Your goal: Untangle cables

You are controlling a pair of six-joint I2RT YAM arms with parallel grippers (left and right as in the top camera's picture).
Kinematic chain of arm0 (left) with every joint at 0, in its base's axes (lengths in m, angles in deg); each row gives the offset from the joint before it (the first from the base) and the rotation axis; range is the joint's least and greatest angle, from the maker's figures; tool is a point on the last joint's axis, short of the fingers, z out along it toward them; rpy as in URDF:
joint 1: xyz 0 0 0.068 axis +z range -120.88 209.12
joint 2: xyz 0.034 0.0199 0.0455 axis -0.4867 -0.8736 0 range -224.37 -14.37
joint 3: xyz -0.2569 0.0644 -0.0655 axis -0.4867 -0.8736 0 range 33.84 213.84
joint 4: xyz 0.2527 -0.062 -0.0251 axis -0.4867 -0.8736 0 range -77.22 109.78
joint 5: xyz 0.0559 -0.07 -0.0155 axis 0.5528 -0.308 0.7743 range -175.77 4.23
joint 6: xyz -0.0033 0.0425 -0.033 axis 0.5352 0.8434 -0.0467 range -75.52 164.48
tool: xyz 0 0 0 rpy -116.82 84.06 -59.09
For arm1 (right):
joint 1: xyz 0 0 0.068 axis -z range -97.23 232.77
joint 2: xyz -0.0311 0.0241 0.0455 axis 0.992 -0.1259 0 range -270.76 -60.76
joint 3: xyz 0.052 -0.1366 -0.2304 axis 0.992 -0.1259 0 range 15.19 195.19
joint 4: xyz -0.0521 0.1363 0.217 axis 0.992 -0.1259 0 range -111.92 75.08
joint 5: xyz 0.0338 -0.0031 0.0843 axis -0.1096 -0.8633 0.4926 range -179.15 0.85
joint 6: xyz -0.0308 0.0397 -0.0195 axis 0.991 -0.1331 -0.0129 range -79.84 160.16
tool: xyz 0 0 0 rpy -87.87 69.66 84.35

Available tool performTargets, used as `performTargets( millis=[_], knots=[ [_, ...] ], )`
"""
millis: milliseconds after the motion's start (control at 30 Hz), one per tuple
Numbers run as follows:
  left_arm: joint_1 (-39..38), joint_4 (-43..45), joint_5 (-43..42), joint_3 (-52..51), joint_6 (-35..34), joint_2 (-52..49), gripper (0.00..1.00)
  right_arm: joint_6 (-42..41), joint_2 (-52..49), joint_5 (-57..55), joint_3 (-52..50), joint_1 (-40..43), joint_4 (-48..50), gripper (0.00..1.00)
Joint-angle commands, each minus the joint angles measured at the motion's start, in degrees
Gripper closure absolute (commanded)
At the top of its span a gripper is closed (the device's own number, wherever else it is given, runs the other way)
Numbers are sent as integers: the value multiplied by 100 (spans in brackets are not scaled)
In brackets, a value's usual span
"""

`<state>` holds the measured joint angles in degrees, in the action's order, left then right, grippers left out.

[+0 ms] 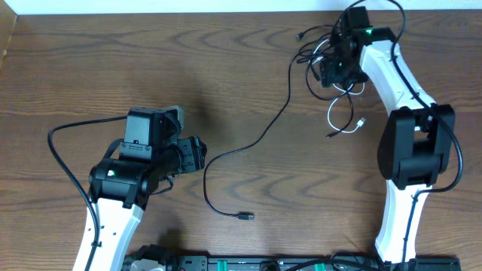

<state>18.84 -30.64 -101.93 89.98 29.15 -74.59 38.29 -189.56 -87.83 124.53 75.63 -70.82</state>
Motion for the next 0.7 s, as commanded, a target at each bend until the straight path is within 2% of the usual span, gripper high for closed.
performTargets(
  millis=[0, 200, 400, 500, 567, 633, 667],
  knots=[
    [20, -11, 59, 28, 72, -2, 38, 66, 28, -31, 22, 74, 48, 32],
    [20, -13, 59, 28, 72, 0, 38, 66, -173, -26, 0, 74, 129, 33],
    [20, -48, 57, 26, 72, 0, 38, 66, -551, 365, -2, 50, 11, 47],
    [20, -101, 59, 24, 72, -2, 38, 68, -599, 468, 0, 50, -4, 49],
    [20, -138, 59, 24, 74, 0, 38, 68, -573, 472, 15, 50, -55, 64],
    [20, -160, 59, 24, 74, 0, 38, 68, -535, 518, 46, 48, -175, 93],
    [20, -162, 59, 24, 74, 0, 38, 66, -522, 553, 57, 44, -227, 99]
  ],
)
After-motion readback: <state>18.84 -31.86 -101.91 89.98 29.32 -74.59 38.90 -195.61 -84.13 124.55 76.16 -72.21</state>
